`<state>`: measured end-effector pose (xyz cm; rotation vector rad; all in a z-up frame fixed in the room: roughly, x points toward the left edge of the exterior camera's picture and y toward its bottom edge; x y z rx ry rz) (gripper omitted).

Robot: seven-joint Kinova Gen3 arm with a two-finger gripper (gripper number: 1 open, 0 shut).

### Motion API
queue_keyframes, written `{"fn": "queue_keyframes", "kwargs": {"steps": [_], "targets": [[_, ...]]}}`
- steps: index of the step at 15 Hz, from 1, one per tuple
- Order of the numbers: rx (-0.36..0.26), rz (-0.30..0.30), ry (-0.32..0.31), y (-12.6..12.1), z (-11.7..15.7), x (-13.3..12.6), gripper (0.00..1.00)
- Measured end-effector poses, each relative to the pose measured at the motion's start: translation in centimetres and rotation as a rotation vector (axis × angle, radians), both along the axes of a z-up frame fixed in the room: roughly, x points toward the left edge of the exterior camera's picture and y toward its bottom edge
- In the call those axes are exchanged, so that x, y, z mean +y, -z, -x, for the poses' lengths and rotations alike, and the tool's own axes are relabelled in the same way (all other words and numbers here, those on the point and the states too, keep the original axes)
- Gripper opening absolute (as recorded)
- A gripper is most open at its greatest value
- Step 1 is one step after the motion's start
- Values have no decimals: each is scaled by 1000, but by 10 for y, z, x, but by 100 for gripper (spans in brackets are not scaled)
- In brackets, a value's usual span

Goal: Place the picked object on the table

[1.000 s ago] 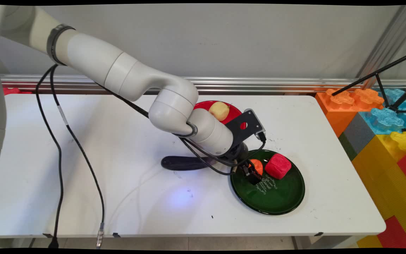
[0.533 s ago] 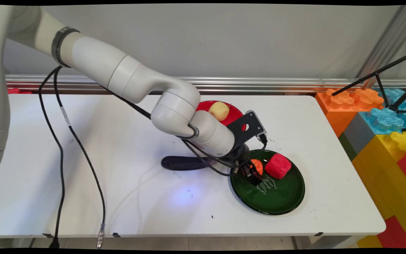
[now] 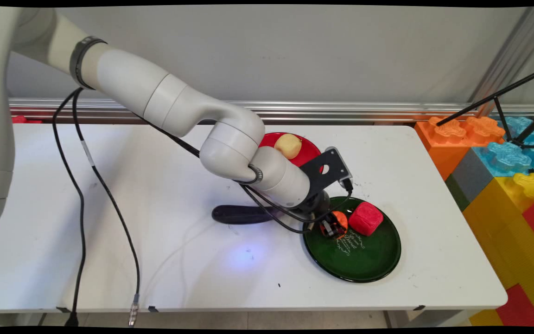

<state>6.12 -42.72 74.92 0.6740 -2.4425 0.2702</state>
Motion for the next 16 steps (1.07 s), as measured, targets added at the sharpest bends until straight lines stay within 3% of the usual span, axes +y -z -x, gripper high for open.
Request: {"fn": "queue_keyframes", "kwargs": {"steps": [9, 16], "targets": [[-5, 2, 1, -5, 3, 1, 0], [21, 5, -33, -52, 8, 0, 0]]}}
